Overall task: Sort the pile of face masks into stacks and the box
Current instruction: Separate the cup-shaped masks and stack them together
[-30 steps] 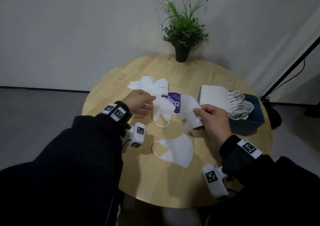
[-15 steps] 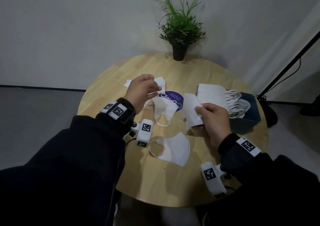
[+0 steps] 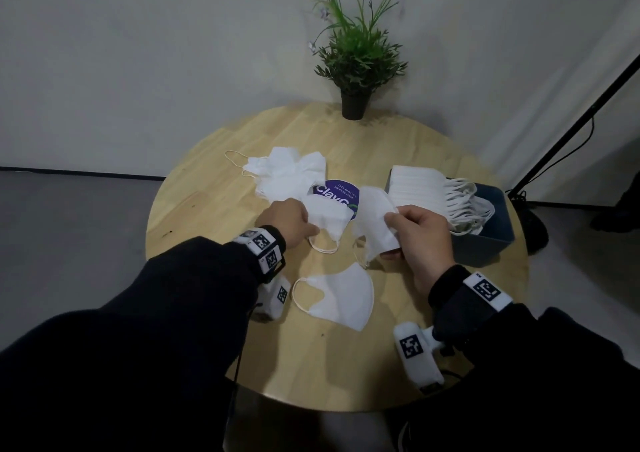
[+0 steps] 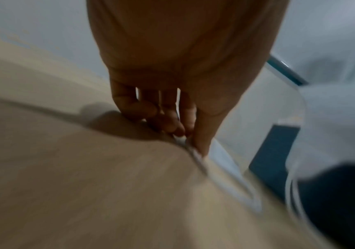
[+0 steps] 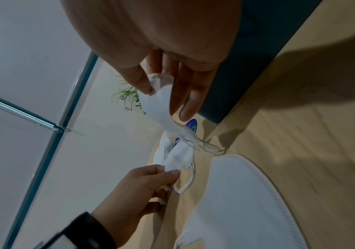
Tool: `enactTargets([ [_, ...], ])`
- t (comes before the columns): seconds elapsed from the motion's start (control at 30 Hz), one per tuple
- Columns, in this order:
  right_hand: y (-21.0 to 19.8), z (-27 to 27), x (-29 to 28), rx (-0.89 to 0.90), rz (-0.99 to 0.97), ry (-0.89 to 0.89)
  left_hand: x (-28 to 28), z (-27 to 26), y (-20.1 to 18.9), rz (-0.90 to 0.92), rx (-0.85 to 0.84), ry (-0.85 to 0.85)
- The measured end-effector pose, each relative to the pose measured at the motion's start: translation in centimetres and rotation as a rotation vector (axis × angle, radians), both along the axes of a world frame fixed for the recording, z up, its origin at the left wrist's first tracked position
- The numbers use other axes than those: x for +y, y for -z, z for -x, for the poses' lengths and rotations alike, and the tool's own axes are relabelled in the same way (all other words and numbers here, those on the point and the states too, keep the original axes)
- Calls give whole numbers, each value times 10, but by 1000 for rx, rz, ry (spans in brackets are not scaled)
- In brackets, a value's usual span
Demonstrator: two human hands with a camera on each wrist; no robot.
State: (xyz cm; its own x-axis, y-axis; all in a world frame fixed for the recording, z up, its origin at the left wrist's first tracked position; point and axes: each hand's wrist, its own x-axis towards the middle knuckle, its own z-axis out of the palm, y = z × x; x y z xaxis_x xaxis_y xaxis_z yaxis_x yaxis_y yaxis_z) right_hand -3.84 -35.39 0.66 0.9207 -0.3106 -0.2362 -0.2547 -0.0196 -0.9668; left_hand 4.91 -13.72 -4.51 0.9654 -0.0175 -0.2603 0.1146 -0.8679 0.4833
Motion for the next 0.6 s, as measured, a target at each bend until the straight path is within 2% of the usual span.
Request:
enactTargets([
  [0.1, 2, -1, -1, -9, 19, 4, 1, -6, -6, 343, 74, -53],
  [0.27, 1, -2, -3, 19, -6, -12, 7, -9, -46, 1079, 109, -201],
  [0.33, 1, -2, -2, 29, -12, -24, 11, -5, -60, 1306, 118, -232],
  [0.4, 0, -2, -1, 52, -33, -41, 14, 0, -72, 1433, 107, -200],
  [0.47, 1, -2, 0, 79, -59, -65, 12, 7, -82, 1481, 118, -144],
  [0.6, -2, -1, 5, 96, -211, -115, -3, 26, -82, 1387, 139, -141],
])
